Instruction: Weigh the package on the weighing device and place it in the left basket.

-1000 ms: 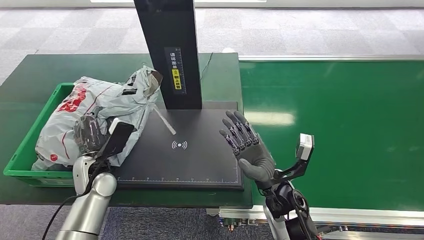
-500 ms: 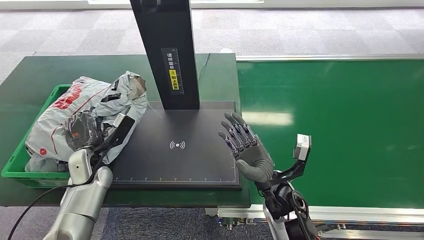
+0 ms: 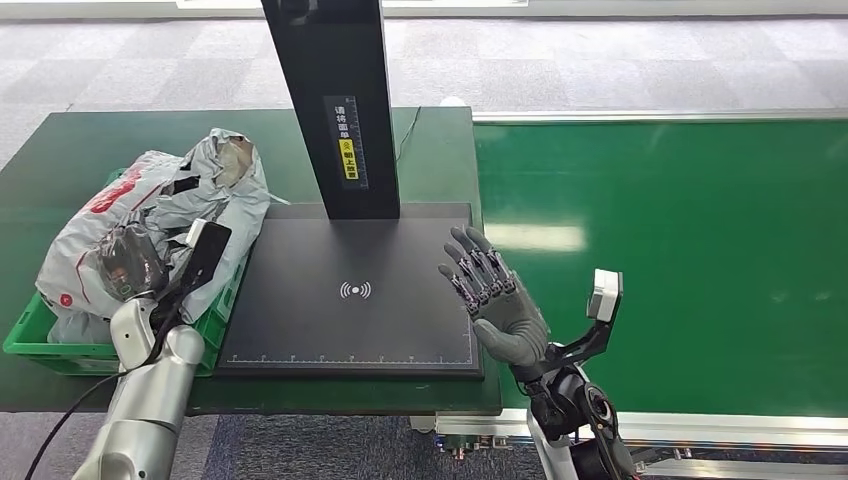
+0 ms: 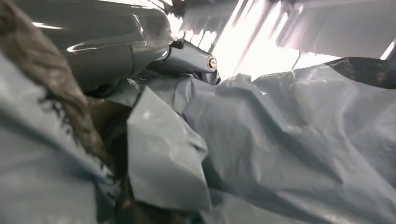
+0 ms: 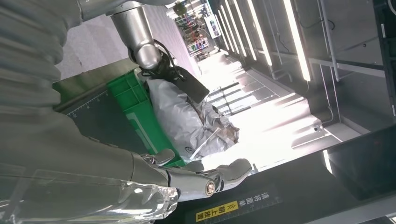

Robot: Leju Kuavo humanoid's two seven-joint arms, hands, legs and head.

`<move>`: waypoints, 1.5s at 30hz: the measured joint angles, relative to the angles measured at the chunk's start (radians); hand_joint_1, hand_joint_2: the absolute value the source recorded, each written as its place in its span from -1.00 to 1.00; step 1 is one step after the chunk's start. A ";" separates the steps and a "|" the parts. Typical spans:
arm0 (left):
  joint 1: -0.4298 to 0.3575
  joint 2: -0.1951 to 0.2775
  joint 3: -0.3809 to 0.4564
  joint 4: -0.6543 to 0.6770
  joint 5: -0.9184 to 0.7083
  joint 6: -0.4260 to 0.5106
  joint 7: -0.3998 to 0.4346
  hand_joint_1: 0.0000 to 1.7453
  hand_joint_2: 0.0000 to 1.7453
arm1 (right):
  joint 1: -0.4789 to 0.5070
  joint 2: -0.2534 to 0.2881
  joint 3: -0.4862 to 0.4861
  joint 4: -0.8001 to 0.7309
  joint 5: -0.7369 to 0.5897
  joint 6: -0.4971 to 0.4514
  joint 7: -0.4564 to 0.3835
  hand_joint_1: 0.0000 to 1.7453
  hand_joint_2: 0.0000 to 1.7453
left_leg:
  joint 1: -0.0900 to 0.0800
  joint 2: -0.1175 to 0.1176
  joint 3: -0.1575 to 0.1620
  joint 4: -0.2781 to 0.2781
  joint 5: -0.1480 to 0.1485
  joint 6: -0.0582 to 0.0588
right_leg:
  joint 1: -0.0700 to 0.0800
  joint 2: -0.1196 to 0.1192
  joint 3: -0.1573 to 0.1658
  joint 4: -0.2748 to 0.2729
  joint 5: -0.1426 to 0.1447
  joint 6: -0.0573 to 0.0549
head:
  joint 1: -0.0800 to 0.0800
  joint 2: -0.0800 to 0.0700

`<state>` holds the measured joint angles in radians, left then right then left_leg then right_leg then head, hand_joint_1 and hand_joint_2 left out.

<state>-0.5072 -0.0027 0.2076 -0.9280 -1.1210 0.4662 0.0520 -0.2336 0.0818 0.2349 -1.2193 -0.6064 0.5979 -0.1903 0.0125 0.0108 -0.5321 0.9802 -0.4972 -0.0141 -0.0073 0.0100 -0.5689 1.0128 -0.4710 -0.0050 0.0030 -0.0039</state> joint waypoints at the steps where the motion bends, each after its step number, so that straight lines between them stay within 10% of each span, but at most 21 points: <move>1: -0.001 -0.004 0.000 0.002 0.024 -0.030 -0.013 -1.00 1.00 | 0.000 0.000 0.000 0.000 0.004 0.000 -0.002 -1.00 1.00 | 0.000 0.000 0.000 0.000 0.000 0.000 | 0.000 0.000 0.000 0.000 0.000 0.000 | 0.000 0.000; 5: 0.004 -0.031 0.004 -0.004 0.262 -0.150 -0.144 -1.00 -1.00 | 0.001 -0.003 -0.004 0.000 0.029 -0.005 -0.012 -1.00 1.00 | 0.000 -0.002 0.001 0.000 0.000 0.000 | 0.000 -0.001 0.002 0.000 0.000 0.000 | 0.000 0.000; 7: 0.018 -0.046 0.011 -0.023 0.460 -0.214 -0.239 -1.00 -1.00 | 0.001 -0.006 -0.007 0.000 0.045 -0.014 -0.016 -1.00 1.00 | 0.000 -0.003 0.001 0.000 0.000 0.000 | 0.000 -0.002 0.002 0.000 0.000 0.000 | 0.000 0.000; 11: 0.065 -0.070 0.018 -0.091 0.859 -0.354 -0.339 -1.00 1.00 | -0.002 -0.009 -0.012 0.000 0.087 -0.046 -0.025 -1.00 1.00 | 0.000 -0.003 0.000 0.000 0.000 0.000 | 0.000 -0.002 0.002 0.000 0.000 0.000 | 0.000 0.000; 13: 0.092 -0.079 0.017 -0.132 1.030 -0.412 -0.367 -1.00 1.00 | -0.007 -0.010 -0.016 0.000 0.108 -0.065 -0.030 -1.00 1.00 | 0.000 -0.003 0.000 0.000 0.000 0.000 | 0.000 -0.002 0.001 0.000 0.000 0.000 | 0.000 0.000; 16: 0.134 -0.087 0.004 -0.193 1.188 -0.462 -0.389 -1.00 1.00 | -0.019 -0.011 -0.022 0.000 0.141 -0.093 -0.038 -1.00 -0.50 | 0.000 -0.004 0.000 0.000 0.000 0.000 | 0.000 -0.002 0.001 0.000 0.000 0.000 | 0.000 0.000; 17: 0.147 -0.089 -0.004 -0.214 1.222 -0.474 -0.392 -1.00 1.00 | -0.024 -0.012 -0.024 0.000 0.157 -0.105 -0.042 -1.00 -0.50 | 0.000 -0.004 -0.001 0.000 0.000 0.000 | 0.000 -0.002 0.001 0.000 0.000 0.000 | 0.000 0.000; 20: 0.183 -0.094 -0.039 -0.265 1.282 -0.500 -0.391 -1.00 1.00 | -0.040 -0.014 -0.031 0.000 0.219 -0.151 -0.057 -1.00 1.00 | 0.000 -0.004 -0.001 0.000 0.000 0.000 | 0.000 -0.002 0.000 0.000 0.000 0.000 | 0.000 0.000; 41: 0.246 -0.108 -0.307 -0.325 1.270 -0.566 -0.340 -1.00 1.00 | -0.176 0.021 -0.002 -0.068 0.699 -0.469 -0.111 -1.00 1.00 | -0.001 -0.005 -0.004 0.001 0.000 0.000 | -0.001 -0.003 -0.002 0.000 0.000 0.001 | 0.000 0.000; 45: 0.254 -0.106 -0.314 -0.333 1.270 -0.569 -0.335 -1.00 1.00 | -0.149 0.030 0.020 -0.126 0.717 -0.481 -0.126 -1.00 -1.00 | -0.001 -0.005 -0.005 0.001 0.000 0.000 | -0.001 -0.003 -0.003 0.000 0.000 0.001 | 0.000 0.000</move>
<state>-0.2530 -0.1090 -0.1065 -1.2611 0.1488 -0.1030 -0.2829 -0.3827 0.1114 0.2549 -1.3449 0.1101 0.1165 -0.3163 0.0119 0.0062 -0.5367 0.9808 -0.4971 -0.0141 -0.0080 0.0069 -0.5715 1.0126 -0.4710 -0.0044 0.0028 -0.0040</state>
